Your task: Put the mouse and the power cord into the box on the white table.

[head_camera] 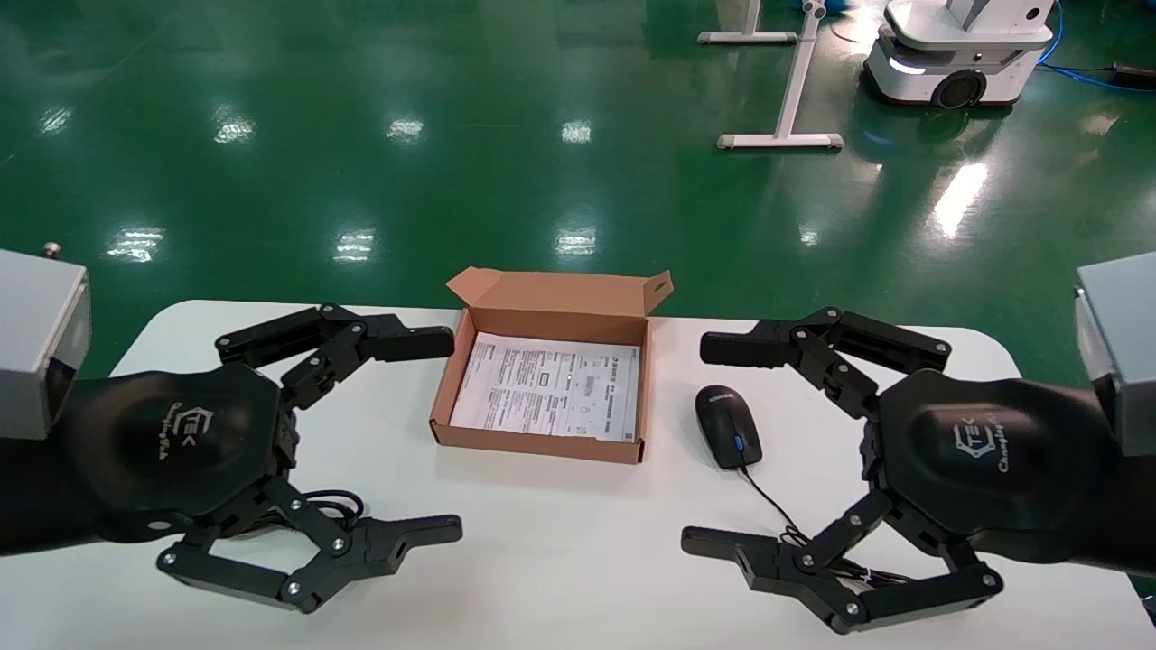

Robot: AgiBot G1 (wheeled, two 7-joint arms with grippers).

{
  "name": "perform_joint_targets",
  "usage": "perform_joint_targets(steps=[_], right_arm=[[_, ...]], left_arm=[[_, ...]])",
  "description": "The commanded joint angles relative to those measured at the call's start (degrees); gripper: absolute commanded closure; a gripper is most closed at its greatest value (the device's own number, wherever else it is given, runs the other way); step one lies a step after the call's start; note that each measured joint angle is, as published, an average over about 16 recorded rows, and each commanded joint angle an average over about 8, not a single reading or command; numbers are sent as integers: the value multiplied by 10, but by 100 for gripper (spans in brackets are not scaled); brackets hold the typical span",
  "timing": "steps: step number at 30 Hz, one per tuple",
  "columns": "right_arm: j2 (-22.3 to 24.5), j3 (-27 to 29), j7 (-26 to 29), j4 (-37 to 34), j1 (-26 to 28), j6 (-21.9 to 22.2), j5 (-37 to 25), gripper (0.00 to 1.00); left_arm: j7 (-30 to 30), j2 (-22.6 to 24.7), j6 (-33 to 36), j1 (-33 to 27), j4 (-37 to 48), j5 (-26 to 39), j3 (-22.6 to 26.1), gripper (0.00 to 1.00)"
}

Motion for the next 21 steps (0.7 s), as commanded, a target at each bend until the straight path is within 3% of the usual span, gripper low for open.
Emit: perform_joint_targets(steps=[1,21], right_arm=[[0,0,0,0,0,0,0,0],[0,0,0,0,0,0,0,0]], left_arm=[[0,0,0,0,0,0,0,0],[0,0,0,0,0,0,0,0]])
